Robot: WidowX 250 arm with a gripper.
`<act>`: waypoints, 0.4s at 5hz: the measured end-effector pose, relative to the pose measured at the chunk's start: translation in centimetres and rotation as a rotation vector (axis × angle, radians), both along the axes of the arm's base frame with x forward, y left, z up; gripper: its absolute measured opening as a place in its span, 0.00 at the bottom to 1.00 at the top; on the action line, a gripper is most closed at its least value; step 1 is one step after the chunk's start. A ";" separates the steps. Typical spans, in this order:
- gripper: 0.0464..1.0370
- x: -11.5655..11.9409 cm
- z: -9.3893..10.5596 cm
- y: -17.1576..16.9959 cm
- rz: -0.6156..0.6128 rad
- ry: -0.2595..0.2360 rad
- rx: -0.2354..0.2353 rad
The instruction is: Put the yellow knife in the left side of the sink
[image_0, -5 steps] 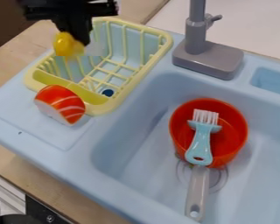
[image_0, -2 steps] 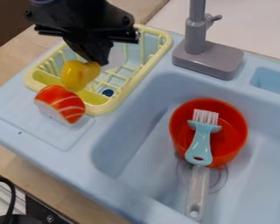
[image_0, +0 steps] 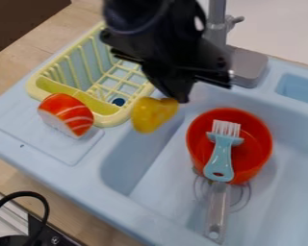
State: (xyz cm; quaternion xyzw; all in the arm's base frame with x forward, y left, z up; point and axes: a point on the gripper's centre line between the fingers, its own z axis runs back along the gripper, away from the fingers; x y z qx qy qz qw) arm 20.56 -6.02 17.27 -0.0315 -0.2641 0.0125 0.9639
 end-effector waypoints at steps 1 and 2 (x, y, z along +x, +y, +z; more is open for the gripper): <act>0.01 0.0 0.1 -1.4 0.001 0.013 0.026; 0.01 0.3 -1.5 -0.7 0.131 0.071 0.137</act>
